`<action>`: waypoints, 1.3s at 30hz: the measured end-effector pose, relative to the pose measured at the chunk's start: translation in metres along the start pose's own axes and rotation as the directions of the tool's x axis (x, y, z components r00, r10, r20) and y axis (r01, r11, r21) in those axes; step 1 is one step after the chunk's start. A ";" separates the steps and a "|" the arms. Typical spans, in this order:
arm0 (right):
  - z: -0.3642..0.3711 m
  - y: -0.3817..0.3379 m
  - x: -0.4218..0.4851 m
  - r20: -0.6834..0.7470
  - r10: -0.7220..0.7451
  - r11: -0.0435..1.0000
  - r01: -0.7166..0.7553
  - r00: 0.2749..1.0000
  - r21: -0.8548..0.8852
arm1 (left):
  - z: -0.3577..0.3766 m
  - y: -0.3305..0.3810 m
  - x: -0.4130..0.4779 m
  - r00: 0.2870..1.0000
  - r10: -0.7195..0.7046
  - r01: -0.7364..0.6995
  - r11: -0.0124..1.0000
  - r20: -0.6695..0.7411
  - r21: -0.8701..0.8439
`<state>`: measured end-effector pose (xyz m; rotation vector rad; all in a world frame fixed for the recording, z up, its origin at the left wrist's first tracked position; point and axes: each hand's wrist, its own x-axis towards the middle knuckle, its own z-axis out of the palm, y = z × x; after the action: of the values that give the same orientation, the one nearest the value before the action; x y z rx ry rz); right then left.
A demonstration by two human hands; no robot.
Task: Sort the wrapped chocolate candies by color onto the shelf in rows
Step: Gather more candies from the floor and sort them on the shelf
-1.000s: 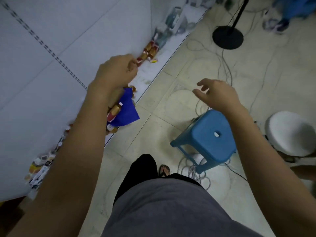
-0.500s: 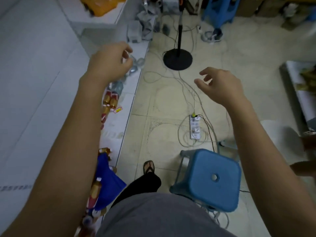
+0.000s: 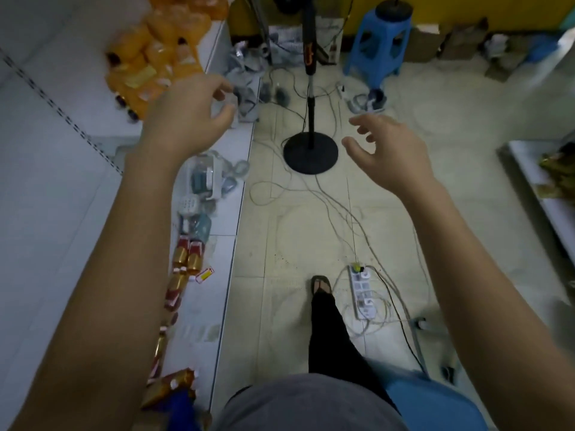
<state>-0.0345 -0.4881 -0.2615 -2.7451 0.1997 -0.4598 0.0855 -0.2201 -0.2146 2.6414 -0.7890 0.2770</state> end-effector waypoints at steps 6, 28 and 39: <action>-0.001 -0.010 0.166 -0.210 -0.214 0.964 0.241 0.954 0.113 | -0.042 -0.021 0.105 0.953 -0.005 0.047 0.991 -0.304 0.128; 0.025 -0.408 0.477 -0.196 -0.978 -0.128 0.952 -0.074 0.277 | -0.293 -0.125 0.058 0.602 -0.659 0.747 0.265 -0.451 0.610; 0.092 -0.546 0.450 0.272 -0.908 -0.127 0.828 -0.318 0.545 | -0.279 -0.156 0.011 -0.025 -0.993 0.987 -0.043 -0.116 0.154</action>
<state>0.4624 -0.0385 -0.0155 -1.9791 -2.2620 0.2308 0.1598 0.0075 -0.0019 2.5588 1.4272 -0.1517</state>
